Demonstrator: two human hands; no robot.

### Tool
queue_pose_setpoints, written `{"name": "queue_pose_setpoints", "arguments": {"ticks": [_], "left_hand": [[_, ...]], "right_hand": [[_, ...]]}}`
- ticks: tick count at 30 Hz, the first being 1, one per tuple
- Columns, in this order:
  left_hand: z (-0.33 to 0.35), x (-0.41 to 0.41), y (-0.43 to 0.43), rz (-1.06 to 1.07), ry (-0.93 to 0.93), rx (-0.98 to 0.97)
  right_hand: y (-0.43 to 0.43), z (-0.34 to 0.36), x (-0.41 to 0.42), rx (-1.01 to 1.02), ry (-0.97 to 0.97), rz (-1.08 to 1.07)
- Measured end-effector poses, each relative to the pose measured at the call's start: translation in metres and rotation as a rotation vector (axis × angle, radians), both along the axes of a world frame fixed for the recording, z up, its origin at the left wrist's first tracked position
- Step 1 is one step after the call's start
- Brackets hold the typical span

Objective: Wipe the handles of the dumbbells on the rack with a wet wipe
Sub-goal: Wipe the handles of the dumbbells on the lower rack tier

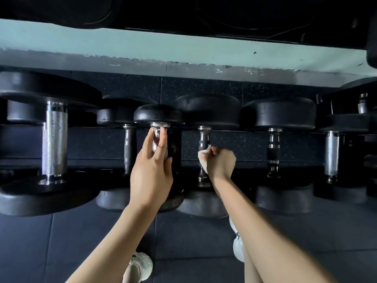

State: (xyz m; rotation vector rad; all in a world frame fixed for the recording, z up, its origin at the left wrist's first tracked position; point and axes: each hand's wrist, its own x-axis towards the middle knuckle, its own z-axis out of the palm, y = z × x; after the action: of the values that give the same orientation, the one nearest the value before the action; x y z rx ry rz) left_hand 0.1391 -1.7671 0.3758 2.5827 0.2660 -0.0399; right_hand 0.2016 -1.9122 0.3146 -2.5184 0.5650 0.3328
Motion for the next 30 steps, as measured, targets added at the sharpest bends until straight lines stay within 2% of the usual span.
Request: {"name": "queue_pose_setpoints", "arguments": {"ticks": [7, 11, 14, 17, 19, 22, 26, 30], "left_hand": [[0.000, -0.001, 0.001, 0.010, -0.002, 0.012], [0.001, 0.000, 0.000, 0.013, -0.002, 0.001], [0.002, 0.000, 0.001, 0.013, 0.003, -0.009], [0.001, 0.000, 0.001, 0.019, 0.007, -0.026], [0.001, -0.001, 0.001, 0.021, 0.004, -0.030], [0.001, -0.001, 0.001, 0.018, 0.000, -0.028], [-0.001, -0.001, 0.001, 0.005, 0.001, -0.022], [-0.002, -0.001, 0.001, -0.006, 0.005, -0.018]], "right_hand": [[0.014, 0.007, 0.020, 0.279, -0.287, -0.213], [0.021, 0.004, 0.023, 0.362, -0.208, -0.414], [0.021, 0.002, 0.008, 0.272, -0.139, -0.254], [0.018, 0.003, 0.003, 0.190, -0.009, 0.055], [0.014, 0.002, 0.002, 0.057, 0.072, 0.275], [0.011, -0.004, 0.003, -0.084, 0.044, 0.410], [0.007, -0.005, 0.010, -0.012, -0.139, 0.234], [0.012, -0.008, 0.022, 0.261, -0.054, -0.126]]}}
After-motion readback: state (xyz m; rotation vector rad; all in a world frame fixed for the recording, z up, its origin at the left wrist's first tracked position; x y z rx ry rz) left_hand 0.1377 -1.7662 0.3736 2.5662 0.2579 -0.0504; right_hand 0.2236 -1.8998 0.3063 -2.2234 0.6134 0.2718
